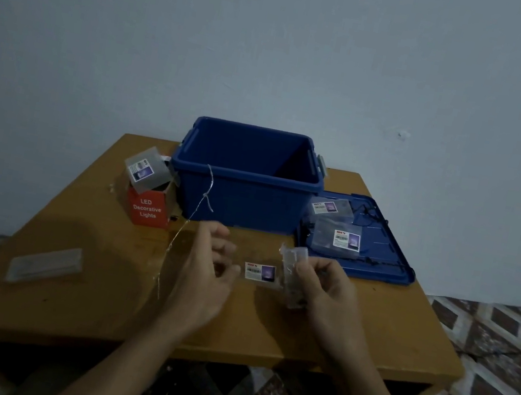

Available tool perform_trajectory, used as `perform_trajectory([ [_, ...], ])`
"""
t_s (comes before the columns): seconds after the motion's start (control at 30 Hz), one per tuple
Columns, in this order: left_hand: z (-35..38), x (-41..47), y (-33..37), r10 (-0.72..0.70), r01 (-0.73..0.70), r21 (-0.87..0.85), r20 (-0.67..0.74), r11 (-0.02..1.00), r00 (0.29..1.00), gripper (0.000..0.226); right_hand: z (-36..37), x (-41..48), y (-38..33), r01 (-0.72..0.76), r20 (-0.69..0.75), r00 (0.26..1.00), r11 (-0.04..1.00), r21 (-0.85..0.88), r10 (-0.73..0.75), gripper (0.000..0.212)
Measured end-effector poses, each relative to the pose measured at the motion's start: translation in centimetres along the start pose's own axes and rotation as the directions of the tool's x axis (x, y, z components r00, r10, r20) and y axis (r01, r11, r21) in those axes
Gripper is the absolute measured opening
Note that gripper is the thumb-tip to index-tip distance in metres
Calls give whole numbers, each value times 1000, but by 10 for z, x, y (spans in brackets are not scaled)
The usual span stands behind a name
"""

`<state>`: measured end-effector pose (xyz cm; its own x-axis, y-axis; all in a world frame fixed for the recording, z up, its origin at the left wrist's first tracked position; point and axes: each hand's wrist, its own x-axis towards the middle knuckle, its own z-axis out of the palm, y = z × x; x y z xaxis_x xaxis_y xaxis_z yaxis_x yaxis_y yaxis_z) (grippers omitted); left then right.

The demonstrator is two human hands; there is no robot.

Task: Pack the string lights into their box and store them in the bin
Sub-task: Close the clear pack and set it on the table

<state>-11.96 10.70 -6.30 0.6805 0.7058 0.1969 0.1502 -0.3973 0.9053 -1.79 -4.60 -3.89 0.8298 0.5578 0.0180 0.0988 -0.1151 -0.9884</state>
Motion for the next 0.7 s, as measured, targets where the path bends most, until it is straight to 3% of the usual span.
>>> perform_trajectory([
  [0.1,0,-1,-5,80,-83,51,54,995,995,46,-3,-3,7,34,19,999,999,-17,-33,12],
  [0.23,-5,3,-6,118,-127,79,115,989,986,56,-8,-2,11,40,77,996,999,-29,-37,14],
  [0.47,-9,6,-11,79,-91,64,167,994,983,46,-22,11,-4,114,83,990,993,35,-117,21],
  [0.7,-12,4,-14,66,-72,28,187,997,980,51,-16,30,-20,151,94,983,987,58,-156,11],
])
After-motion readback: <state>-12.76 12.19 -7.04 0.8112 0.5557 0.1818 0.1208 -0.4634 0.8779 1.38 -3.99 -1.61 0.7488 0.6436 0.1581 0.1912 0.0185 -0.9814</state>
